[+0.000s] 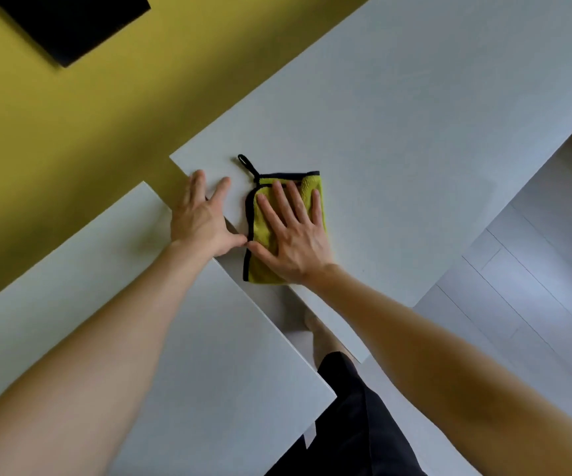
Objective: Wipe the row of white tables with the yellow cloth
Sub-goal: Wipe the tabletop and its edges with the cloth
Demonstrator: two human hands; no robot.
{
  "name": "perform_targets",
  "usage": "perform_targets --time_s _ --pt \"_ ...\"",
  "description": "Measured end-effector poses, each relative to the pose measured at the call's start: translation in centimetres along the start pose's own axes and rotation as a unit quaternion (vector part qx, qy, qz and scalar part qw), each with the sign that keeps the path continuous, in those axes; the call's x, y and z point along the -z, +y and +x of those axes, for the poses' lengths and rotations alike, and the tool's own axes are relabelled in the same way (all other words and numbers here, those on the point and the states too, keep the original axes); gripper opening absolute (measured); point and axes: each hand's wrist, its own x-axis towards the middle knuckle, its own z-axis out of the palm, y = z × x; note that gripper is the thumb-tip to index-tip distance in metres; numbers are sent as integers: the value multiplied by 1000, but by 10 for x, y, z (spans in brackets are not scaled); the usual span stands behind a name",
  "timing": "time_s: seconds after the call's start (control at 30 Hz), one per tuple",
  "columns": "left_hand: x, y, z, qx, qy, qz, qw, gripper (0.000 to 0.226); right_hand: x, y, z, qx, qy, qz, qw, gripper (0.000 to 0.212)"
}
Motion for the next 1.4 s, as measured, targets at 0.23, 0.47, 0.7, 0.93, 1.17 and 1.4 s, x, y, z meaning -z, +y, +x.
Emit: perform_targets --time_s 0.23,0.47,0.7,0.93,1.17,1.4 --pt "28 -33 34 -26 78 15 997 97 3 22 -52 66 -8 2 998 85" --pt "41 -25 58 65 -17 -6 998 128 6 5 5 58 -1 8 998 81" --pt "35 -34 60 61 15 -35 997 130 11 -6 85 71 32 8 997 69" --pt "30 -42 58 43 32 -73 996 139 18 73 62 206 -9 -23 978 70" --pt "6 -53 39 214 43 -95 971 178 29 36 160 -21 48 -9 999 75" --pt "-7 -62 30 250 15 -136 958 185 26 0 183 322 -2 -46 946 66"
